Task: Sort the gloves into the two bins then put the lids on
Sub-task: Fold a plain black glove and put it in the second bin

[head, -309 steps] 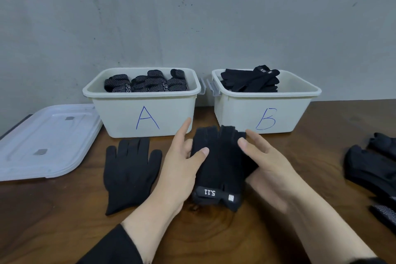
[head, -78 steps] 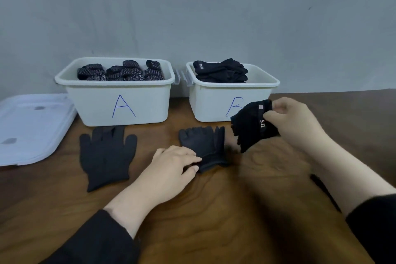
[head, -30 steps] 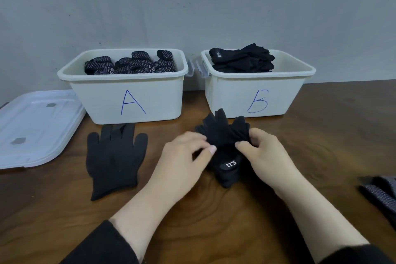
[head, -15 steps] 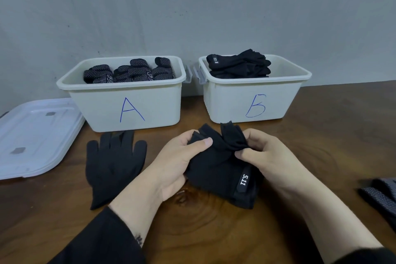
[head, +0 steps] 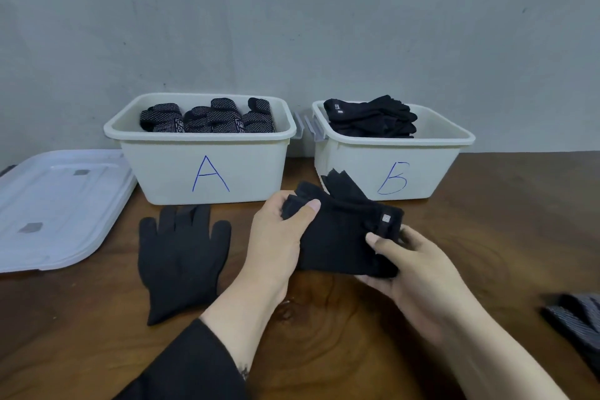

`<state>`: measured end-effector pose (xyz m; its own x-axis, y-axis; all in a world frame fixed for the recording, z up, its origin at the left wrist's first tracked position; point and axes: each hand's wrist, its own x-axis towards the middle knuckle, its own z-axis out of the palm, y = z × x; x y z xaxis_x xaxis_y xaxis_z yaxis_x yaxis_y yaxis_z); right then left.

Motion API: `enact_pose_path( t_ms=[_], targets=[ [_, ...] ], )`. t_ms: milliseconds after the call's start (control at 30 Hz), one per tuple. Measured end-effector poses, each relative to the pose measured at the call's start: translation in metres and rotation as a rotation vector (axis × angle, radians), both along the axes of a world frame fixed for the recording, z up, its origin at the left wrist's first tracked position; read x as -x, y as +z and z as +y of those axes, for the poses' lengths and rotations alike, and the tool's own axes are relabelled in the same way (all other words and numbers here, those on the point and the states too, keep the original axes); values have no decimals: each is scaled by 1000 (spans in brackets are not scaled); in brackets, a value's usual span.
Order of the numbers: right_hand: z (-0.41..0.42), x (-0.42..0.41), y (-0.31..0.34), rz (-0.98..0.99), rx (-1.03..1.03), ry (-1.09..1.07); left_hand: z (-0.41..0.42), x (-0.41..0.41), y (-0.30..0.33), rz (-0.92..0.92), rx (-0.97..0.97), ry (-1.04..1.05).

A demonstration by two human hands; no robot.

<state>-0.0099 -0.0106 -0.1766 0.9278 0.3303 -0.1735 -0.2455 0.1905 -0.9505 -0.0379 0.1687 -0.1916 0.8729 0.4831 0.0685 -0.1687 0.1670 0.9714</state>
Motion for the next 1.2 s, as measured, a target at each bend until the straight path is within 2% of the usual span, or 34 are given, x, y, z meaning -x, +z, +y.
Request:
enact_pose_path(
  t_ms=[167, 367, 500, 600, 667, 733, 800, 900, 933, 1000, 1067, 1133, 1200],
  targets=[
    [-14, -13, 50, -468, 504, -161, 4, -8, 0, -7, 21, -24],
    [-25, -61, 146, -633, 462, -135, 10, -25, 1, 22, 16, -37],
    [-7, -119, 191, -593, 357, -117, 14, -36, -2, 57, -31, 24],
    [14, -162, 209, -441, 199, -129, 16, -41, -5, 61, -18, 40],
    [29, -185, 208, -326, 186, -123, 17, -43, -6, 63, -10, 43],
    [44, -204, 193, -220, 306, -112, 18, -44, -7, 62, 5, 50],
    [51, -221, 172, -185, 609, -108, 18, -45, -7, 57, 21, 51],
    [50, -244, 148, -447, 1285, -221, 20, -47, -8, 51, 29, 47],
    [52, -246, 144, -529, 1417, -271, 20, -47, -9, 51, 27, 48],
    [55, -244, 139, -720, 1471, -420, 20, -48, -10, 53, 10, 43],
    [60, -243, 133, -966, 1375, -417, 19, -48, -10, 54, -8, 35],
    [66, -243, 125, -1040, 1362, -174, 19, -48, -10, 55, -12, 30],
    [67, -244, 117, -956, 1412, 85, 19, -48, -10, 61, -14, 30]
  ],
)
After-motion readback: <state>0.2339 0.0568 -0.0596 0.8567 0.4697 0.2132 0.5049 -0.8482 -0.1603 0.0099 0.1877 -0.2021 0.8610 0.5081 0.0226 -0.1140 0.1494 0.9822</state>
